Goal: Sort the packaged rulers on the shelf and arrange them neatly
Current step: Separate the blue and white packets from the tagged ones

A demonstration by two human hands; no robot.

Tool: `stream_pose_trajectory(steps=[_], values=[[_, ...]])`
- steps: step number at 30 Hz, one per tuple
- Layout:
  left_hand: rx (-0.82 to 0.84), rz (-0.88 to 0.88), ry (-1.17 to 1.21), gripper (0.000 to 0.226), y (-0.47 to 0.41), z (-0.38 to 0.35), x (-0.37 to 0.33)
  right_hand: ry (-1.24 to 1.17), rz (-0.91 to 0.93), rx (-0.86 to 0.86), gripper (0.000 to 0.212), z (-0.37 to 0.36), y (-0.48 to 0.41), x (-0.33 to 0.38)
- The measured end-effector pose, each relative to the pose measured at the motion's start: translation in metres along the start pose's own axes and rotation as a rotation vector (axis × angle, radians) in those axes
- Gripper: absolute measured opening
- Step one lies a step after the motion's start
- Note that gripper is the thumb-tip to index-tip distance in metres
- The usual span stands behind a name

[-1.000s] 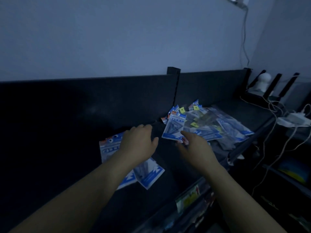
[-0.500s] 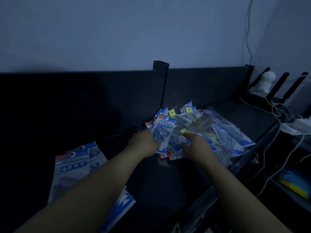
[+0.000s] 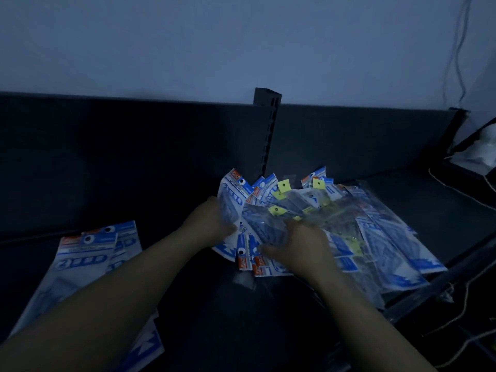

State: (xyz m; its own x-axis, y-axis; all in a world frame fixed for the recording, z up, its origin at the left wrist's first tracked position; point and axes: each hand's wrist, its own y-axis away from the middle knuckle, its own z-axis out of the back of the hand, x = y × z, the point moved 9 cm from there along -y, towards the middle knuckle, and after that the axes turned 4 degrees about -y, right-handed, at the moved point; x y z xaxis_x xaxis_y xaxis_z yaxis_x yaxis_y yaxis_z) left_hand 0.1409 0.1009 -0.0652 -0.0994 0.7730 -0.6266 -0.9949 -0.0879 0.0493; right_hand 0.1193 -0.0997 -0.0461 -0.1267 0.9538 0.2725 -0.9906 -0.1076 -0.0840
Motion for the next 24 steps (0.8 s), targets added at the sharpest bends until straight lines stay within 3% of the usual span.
stream_pose_trajectory(steps=[3,7,11,14,17,19,22,24], values=[[-0.044,-0.004,0.054,0.043,0.012,0.009,0.003,-0.022,-0.012,0.070,0.075,-0.013,-0.010,0.002],[-0.087,-0.005,0.072,0.039,0.027,0.018,0.006,-0.138,0.008,0.156,0.048,-0.019,-0.015,0.009],[-0.114,0.047,0.169,0.028,0.040,0.026,0.019,-0.380,-0.009,0.089,0.034,-0.006,-0.008,0.010],[-0.107,0.086,0.264,0.025,0.051,0.028,0.026,-0.513,-0.008,-0.016,0.036,0.007,0.004,0.011],[-0.007,0.107,0.438,0.006,0.062,0.020,0.021,-0.555,0.024,-0.105,0.039,0.017,0.021,0.024],[0.004,0.100,0.583,0.010,0.068,0.019,0.014,-0.556,0.051,-0.062,0.034,0.014,0.031,0.039],[-0.030,0.079,0.645,0.021,0.076,0.028,0.008,-0.552,0.106,0.012,0.050,0.010,0.042,0.062],[-0.053,0.056,0.639,0.006,0.081,0.037,0.010,-0.586,0.130,0.015,0.050,0.014,0.050,0.075]])
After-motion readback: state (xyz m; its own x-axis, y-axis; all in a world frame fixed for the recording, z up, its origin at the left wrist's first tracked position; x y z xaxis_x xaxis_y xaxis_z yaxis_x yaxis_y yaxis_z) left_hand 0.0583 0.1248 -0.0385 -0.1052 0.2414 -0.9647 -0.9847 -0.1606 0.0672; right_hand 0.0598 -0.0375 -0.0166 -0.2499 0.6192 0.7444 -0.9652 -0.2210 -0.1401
